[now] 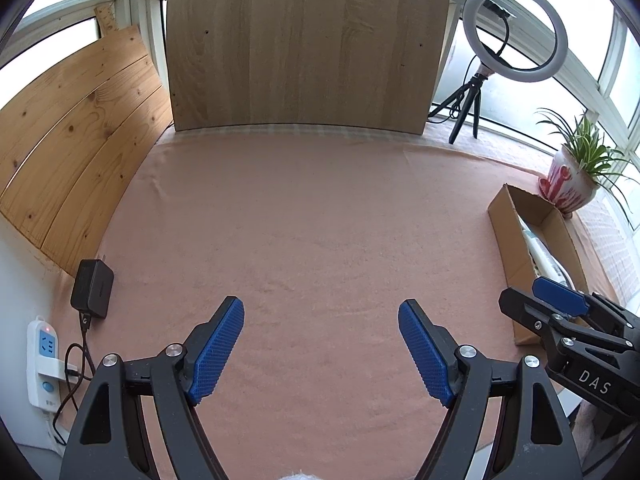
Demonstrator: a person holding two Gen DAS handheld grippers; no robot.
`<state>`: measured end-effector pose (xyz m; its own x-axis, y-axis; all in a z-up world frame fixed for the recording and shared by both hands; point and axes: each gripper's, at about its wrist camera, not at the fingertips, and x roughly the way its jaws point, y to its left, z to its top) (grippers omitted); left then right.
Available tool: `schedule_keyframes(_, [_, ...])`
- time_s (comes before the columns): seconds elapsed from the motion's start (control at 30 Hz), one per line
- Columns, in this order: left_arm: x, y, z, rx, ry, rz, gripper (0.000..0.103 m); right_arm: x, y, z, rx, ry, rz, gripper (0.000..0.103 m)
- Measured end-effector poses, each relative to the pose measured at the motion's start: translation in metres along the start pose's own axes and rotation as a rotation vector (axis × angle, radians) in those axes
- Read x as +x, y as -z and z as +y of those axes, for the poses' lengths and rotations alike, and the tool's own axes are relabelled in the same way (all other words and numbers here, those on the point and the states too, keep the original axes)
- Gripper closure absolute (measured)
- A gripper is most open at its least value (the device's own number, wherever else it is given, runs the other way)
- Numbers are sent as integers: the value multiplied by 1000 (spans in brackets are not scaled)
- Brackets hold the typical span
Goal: Organize objects
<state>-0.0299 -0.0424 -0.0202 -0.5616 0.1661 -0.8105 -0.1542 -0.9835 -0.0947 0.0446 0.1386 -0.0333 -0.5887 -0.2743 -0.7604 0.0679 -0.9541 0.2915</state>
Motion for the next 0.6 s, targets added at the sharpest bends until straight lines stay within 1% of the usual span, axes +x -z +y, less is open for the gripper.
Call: schedule_keyframes(0.6, [6,-5,-1,6,5,7,20,7,-2,2,12,-2,12,47])
